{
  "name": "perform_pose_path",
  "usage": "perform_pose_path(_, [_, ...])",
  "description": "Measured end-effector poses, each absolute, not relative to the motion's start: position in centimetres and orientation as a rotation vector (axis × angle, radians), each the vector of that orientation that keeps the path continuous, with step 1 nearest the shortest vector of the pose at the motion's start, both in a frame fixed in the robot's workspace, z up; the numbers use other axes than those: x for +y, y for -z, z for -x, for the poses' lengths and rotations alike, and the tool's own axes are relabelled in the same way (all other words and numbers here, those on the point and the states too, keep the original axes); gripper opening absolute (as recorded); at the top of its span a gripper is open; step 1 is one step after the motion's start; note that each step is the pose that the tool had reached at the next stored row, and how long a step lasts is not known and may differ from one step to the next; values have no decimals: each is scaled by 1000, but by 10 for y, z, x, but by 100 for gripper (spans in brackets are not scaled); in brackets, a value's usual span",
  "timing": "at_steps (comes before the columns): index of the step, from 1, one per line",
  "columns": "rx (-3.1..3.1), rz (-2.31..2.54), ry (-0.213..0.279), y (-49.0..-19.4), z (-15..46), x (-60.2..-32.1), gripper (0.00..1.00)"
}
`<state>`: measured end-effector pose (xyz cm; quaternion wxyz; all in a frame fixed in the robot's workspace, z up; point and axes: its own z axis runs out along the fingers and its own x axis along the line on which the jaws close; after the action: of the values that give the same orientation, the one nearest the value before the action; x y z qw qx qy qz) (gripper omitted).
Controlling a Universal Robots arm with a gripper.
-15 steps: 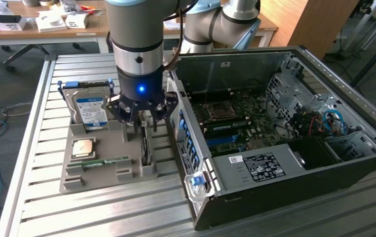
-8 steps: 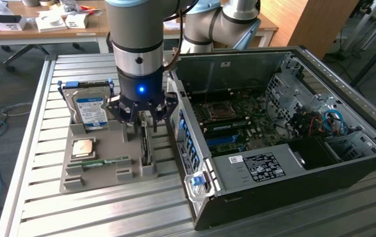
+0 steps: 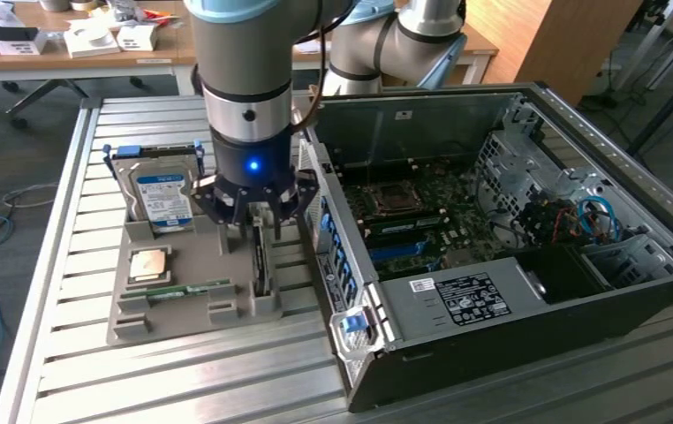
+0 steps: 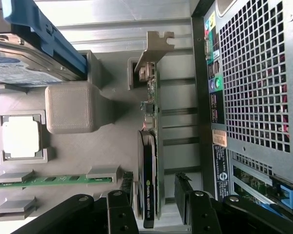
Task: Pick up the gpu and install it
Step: 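Pick up the gpu and move the gpu toward the slot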
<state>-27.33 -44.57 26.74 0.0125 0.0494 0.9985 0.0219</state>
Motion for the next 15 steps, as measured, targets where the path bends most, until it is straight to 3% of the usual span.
perform_pose_path(15, [3112, -154, -68, -249, 273, -446, 47])
